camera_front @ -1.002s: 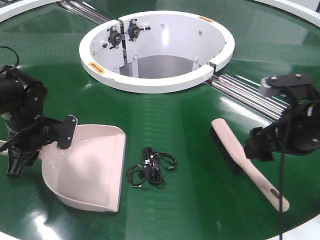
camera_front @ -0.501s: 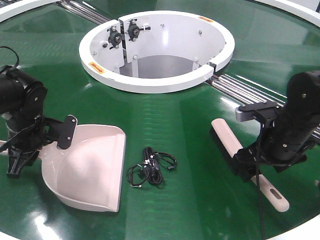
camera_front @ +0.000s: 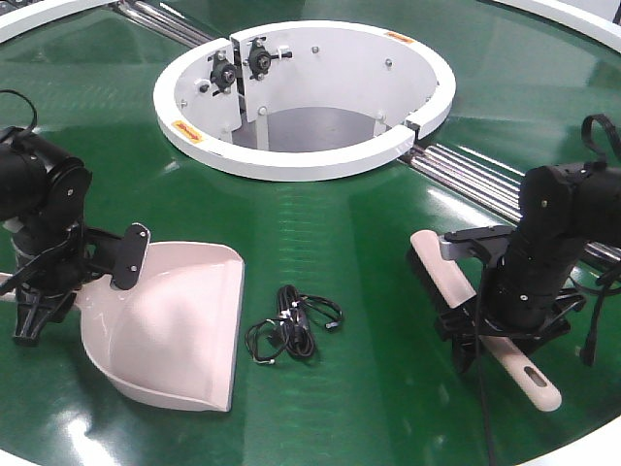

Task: Clean and inspect green conveyor with broom and dustpan
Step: 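Grasp the beige brush handle with the right gripper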

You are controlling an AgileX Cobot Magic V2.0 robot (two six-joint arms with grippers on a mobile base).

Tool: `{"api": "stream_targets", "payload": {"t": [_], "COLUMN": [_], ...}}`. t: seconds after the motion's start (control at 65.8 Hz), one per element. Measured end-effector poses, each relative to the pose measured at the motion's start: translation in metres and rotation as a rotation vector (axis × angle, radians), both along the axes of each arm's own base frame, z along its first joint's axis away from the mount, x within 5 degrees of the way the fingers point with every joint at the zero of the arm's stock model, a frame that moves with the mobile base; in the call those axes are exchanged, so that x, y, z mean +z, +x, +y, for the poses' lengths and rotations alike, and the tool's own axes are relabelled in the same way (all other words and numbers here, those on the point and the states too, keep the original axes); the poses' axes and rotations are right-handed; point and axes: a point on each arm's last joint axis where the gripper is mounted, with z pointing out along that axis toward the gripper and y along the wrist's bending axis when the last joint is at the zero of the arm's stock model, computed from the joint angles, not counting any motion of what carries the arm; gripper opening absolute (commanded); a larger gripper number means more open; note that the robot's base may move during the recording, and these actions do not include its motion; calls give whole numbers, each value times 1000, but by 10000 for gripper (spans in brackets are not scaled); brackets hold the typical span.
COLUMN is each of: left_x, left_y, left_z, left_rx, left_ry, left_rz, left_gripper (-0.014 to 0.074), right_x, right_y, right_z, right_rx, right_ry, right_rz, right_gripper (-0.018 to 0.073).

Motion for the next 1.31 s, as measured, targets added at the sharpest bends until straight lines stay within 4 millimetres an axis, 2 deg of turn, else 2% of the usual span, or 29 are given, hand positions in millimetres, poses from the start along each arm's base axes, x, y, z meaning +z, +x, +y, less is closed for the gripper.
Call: {"api": "stream_targets", "payload": {"t": [0.152,0.364,0.486,0.653,0.835,1.033,1.169,1.306], "left_x": [0,0,0,0,0,0,0,0], "left_y": [0,0,0,0,0,0,0,0], "left_z": [0,0,0,0,0,0,0,0], "left_rx": [0,0,0,0,0,0,0,0], "left_ry": [0,0,0,0,0,0,0,0], "left_rz": [0,0,0,0,0,0,0,0], "left_gripper": [-6,-6,-6,-6,-6,-6,-6,-6], "right_x": [0,-1,-2,2,24,35,30,21], "right_y": [2,2,2,1,-6,-21,-31,-38], "right_z": [1,2,2,3,10,45,72,90], "right_rx": [-14,-20,-18,-21,-51,-40,-36,-56], "right_ry": [15,17,17,20,18,31,48,41], "right_rz": [-15,-16,-13,-25,-93,-107,-70,-36], "right_gripper": [364,97,-15,-7,-4,-4,-4,-4]}}
